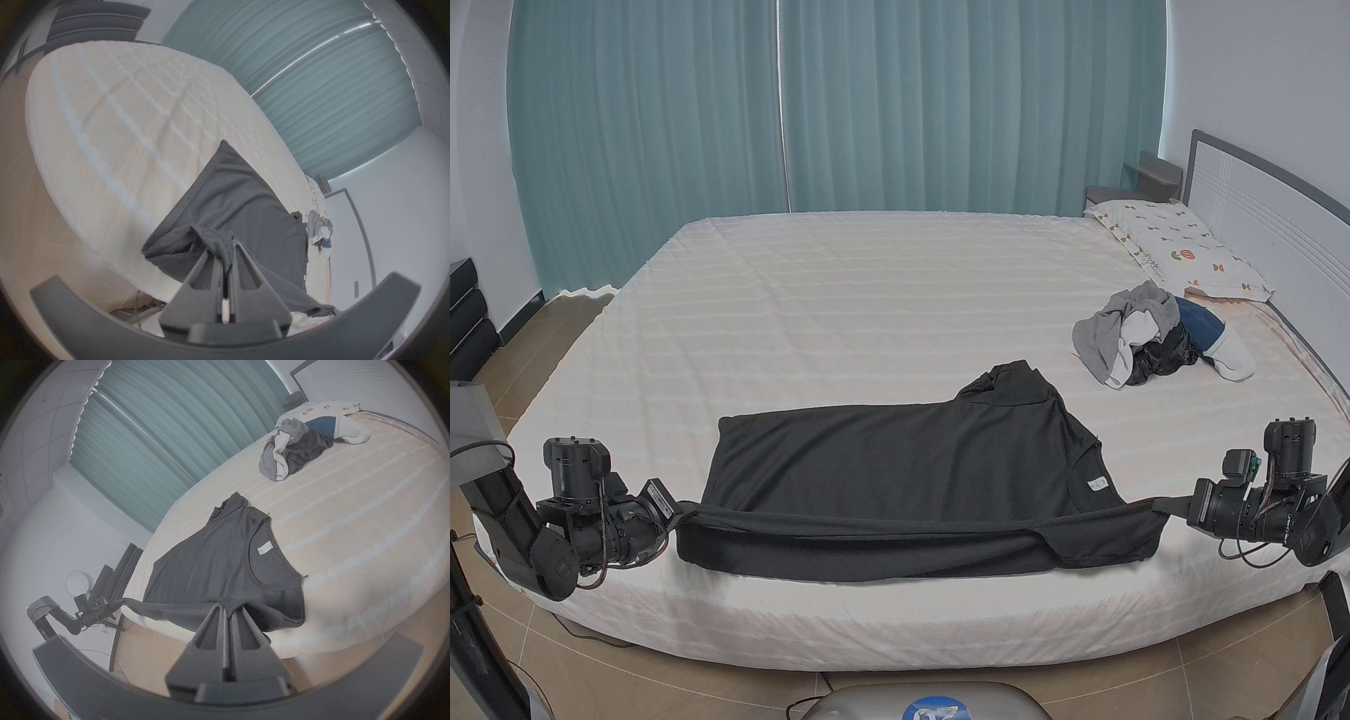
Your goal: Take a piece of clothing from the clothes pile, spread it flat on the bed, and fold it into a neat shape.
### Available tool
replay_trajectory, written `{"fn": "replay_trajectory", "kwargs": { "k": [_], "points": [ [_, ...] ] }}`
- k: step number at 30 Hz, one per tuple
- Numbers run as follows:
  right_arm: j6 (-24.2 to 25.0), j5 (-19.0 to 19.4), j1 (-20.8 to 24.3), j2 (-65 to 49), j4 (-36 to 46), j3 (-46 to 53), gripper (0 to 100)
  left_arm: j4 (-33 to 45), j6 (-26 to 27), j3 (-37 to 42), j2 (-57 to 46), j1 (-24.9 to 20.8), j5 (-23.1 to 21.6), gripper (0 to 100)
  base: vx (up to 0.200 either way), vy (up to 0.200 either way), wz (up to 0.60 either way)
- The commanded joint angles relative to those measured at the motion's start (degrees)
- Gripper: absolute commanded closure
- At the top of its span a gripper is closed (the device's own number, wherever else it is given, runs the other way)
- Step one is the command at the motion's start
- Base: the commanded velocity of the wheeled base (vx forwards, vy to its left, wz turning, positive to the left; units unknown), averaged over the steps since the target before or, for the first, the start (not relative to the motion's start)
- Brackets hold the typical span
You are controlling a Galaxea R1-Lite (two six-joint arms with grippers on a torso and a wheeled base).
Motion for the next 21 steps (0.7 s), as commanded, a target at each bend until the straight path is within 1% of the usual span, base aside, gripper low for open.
{"fn": "replay_trajectory", "kwargs": {
  "k": [1,2,5,11,15,21],
  "points": [
    [1.00,0.01,-0.08,2.18,0.15,-2.86,100,0.02,-2.66,-2.75,2.03,-0.27,0.03,100,0.000,0.000,0.00],
    [2.58,-0.08,0.09,2.80,0.24,-3.83,100,0.29,-4.50,-3.81,2.47,-0.27,0.03,100,0.000,0.000,0.00],
    [3.46,-0.26,1.06,4.82,0.33,-5.76,100,0.29,-5.21,-4.69,3.52,-0.27,0.12,100,0.000,0.000,0.00],
    [3.55,-2.98,1.59,10.88,0.24,-10.25,100,0.11,-6.00,-6.88,6.07,-0.36,0.12,100,0.000,0.000,0.00],
    [3.64,-3.86,1.94,14.22,-0.38,-12.53,100,0.11,-7.49,-9.34,7.83,-0.89,0.12,100,0.000,0.000,0.00],
    [4.16,-4.12,3.87,16.69,-0.47,-15.08,100,0.11,-9.95,-12.51,10.64,-1.68,0.65,100,0.000,0.000,0.00]
  ]
}}
